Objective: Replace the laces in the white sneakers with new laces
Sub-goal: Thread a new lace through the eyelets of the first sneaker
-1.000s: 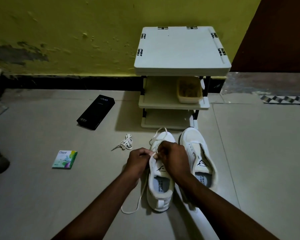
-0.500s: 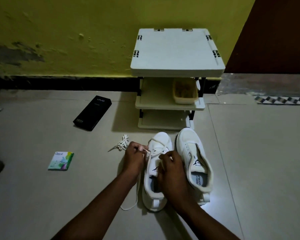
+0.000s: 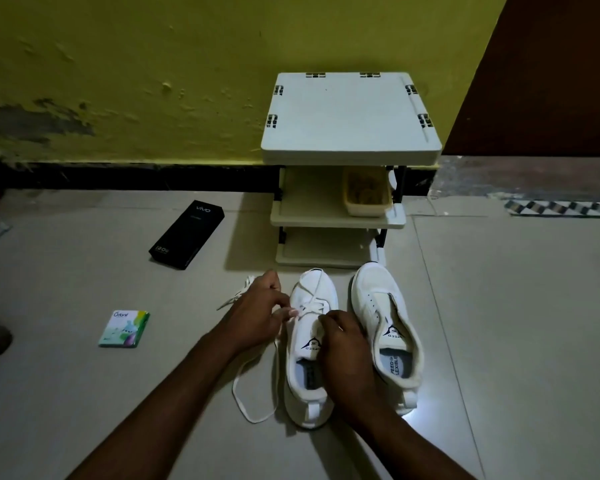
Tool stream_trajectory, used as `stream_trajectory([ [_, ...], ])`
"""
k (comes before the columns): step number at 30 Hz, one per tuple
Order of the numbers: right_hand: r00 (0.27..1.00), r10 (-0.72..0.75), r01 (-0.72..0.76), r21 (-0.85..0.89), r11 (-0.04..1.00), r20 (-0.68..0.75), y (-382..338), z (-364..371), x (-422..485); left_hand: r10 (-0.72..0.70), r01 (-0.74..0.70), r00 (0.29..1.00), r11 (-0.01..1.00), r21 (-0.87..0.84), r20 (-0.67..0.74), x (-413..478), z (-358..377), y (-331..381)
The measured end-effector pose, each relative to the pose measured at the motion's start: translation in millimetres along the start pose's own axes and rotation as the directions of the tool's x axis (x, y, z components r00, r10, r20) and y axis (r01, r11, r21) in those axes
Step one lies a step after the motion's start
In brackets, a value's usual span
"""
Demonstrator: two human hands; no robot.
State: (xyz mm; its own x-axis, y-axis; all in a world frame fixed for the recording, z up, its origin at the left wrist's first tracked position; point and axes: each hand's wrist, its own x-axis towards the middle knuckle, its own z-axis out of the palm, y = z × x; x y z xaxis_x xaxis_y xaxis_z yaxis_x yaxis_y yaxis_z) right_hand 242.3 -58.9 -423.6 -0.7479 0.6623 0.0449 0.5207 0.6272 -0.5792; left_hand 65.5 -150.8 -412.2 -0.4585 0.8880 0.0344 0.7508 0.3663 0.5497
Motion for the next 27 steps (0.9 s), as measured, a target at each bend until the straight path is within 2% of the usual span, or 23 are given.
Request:
stream_trajectory([
  [2, 0.999, -0.004, 0.004, -0.003, 1.0, 0.047, -3, -4, 0, -0.055, 0.055, 0.998, 0.996, -0.067, 0.002, 1, -2, -6],
  [4, 0.998, 0.005, -0.004, -0.005, 1.0, 0.069, -3, -7, 0, -0.177, 0.147, 0.982, 0.936, -0.319, -0.065, -2, -5, -5],
  [5, 0.997, 0.011, -0.01, -0.015, 1.0, 0.075, -3, -6, 1, -0.305, 0.202, 0.946, 0.822, -0.533, -0.112, -3, -7, 0],
  [6, 0.996, 0.021, -0.019, -0.03, 0.999, 0.084, -3, -5, 1, -0.464, 0.216, 0.877, 0.61, -0.763, -0.122, -3, -10, 5],
  [7, 0.996, 0.029, -0.025, -0.042, 0.999, 0.09, -3, -5, 0, -0.578, 0.147, 0.813, 0.322, -0.935, -0.071, -3, -12, 9],
  [8, 0.995, 0.034, -0.03, -0.049, 0.998, 0.099, -3, -4, 0, -0.624, 0.062, 0.781, 0.115, -0.991, -0.024, -6, -16, 12],
  [9, 0.994, 0.037, -0.032, -0.05, 0.998, 0.106, -3, -4, 0, -0.626, 0.001, 0.779, 0.042, -0.999, -0.026, -9, -21, 13],
  [10, 0.993, 0.036, -0.031, -0.047, 0.998, 0.115, -3, -5, 0, -0.604, 0.017, 0.792, 0.176, -0.984, -0.094, -10, -26, 11],
  [11, 0.992, 0.032, -0.027, -0.046, 0.999, 0.122, -4, -5, 0, -0.536, 0.076, 0.818, 0.462, -0.884, -0.21, -13, -29, 7],
  [12, 0.992, 0.03, -0.025, -0.047, 0.999, 0.124, -4, -6, 0, -0.364, 0.14, 0.883, 0.807, -0.574, -0.296, -17, -28, 1],
  [13, 0.993, 0.031, -0.025, -0.048, 0.999, 0.118, -3, -6, 1, -0.199, 0.156, 0.952, 0.97, -0.187, -0.234, -19, -24, -5],
  [14, 0.993, 0.033, -0.028, -0.051, 0.998, 0.112, -4, -5, 1, -0.13, 0.14, 0.988, 0.982, 0.126, -0.084, -22, -20, -10],
  [15, 0.994, 0.036, -0.03, -0.057, 0.998, 0.107, -4, -5, 1, -0.152, 0.131, 0.987, 0.951, 0.28, 0.054, -24, -13, -15],
  [16, 0.993, 0.041, -0.034, -0.063, 0.997, 0.109, -5, -5, 1, -0.16, 0.126, 0.982, 0.953, 0.274, 0.105, -22, -9, -15],
  [18, 0.993, 0.043, -0.036, -0.064, 0.997, 0.114, -5, -5, 1, -0.099, 0.099, 0.995, 0.995, 0.018, -0.025, -21, -5, -7],
  [20, 0.991, 0.054, -0.046, -0.066, 0.997, 0.123, -6, -5, 1, -0.173, 0.097, 0.948, 0.957, -0.274, -0.268, -19, -9, 7],
  [21, 0.991, 0.061, -0.053, -0.07, 0.996, 0.121, -5, -5, 0, -0.301, 0.109, 0.902, 0.852, -0.512, -0.309, -16, -15, 14],
  [22, 0.991, 0.066, -0.058, -0.074, 0.996, 0.114, -5, -4, 0, -0.436, 0.083, 0.856, 0.646, -0.759, -0.277, -12, -21, 23],
  [23, 0.992, 0.072, -0.064, -0.075, 0.995, 0.108, -5, -4, -1, -0.535, 0.047, 0.821, 0.408, -0.912, -0.197, -8, -26, 32],
  [24, 0.991, 0.076, -0.068, -0.073, 0.995, 0.108, -5, -4, -1, -0.584, 0.036, 0.799, 0.289, -0.957, -0.146, -7, -29, 37],
  [25, 0.991, 0.074, -0.067, -0.067, 0.996, 0.108, -5, -5, -2, -0.596, 0.072, 0.786, 0.348, -0.935, -0.162, -7, -32, 35],
  [26, 0.991, 0.072, -0.065, -0.059, 0.996, 0.113, -6, -6, -2, -0.545, 0.151, 0.805, 0.567, -0.81, -0.232, -8, -33, 31],
  [27, 0.991, 0.069, -0.062, -0.058, 0.996, 0.116, -7, -7, -1, -0.431, 0.226, 0.86, 0.801, -0.555, -0.272, -12, -30, 22],
])
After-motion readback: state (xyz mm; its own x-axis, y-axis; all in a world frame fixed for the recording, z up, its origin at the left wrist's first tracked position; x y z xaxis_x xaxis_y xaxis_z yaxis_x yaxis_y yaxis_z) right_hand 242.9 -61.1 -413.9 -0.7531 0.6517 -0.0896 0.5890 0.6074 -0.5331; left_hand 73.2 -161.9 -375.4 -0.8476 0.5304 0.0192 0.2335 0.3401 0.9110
